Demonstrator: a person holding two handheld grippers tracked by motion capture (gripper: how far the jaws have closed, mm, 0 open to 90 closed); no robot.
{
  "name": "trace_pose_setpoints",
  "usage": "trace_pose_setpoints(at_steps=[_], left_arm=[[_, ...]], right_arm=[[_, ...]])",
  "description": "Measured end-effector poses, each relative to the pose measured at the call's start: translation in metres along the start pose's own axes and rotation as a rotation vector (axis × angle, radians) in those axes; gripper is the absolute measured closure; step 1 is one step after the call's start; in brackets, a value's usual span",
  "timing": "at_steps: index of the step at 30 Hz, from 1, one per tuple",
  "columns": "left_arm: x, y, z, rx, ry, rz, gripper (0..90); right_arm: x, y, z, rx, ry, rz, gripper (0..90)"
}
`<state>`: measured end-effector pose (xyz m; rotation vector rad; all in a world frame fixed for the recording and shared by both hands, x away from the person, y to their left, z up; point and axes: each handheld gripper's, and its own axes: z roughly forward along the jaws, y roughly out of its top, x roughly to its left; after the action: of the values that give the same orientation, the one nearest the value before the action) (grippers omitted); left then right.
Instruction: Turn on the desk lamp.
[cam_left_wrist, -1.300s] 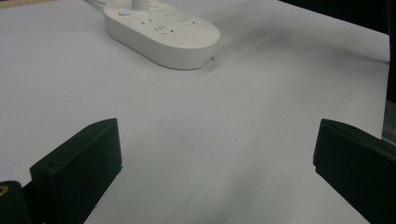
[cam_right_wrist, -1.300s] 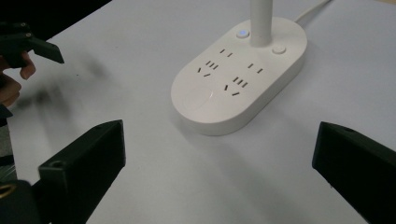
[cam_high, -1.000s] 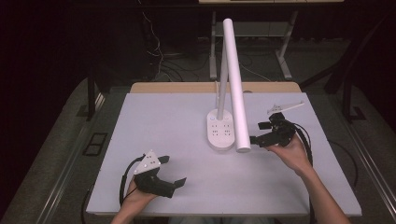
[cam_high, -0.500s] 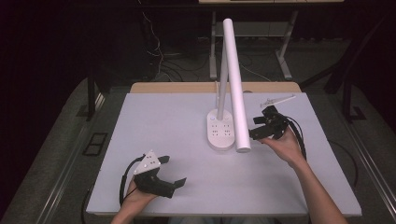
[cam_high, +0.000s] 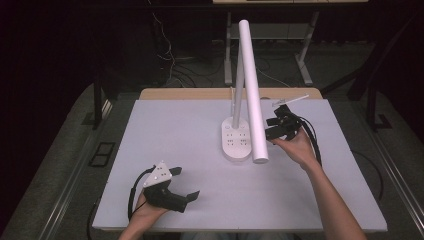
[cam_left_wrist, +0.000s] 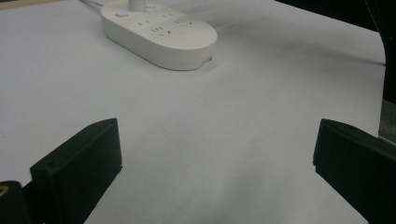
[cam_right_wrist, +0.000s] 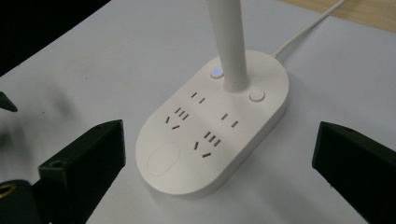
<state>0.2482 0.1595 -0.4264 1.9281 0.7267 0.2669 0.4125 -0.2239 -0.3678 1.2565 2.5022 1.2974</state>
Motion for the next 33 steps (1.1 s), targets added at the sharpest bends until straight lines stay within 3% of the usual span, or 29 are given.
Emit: trace_pose_setpoints(at_steps=[22, 23, 33], left_arm=[[0.0, 0.0, 0.0, -0.001, -0.003, 0.003, 0.1], [0.0, 0.0, 0.0, -0.001, -0.003, 0.002, 0.1], [0.001, 0.0, -0.001, -0.004, -0.003, 0.004, 0.1]], right_arm=[[-0.021, 0.013, 0.03, -0.005, -0.024, 0.055, 2.9], [-0.024, 0.013, 0.031, -0.014, -0.006, 0.051, 13.2], [-0.034, 0.012, 0.04, -0.038, -0.003, 0.065, 36.7]])
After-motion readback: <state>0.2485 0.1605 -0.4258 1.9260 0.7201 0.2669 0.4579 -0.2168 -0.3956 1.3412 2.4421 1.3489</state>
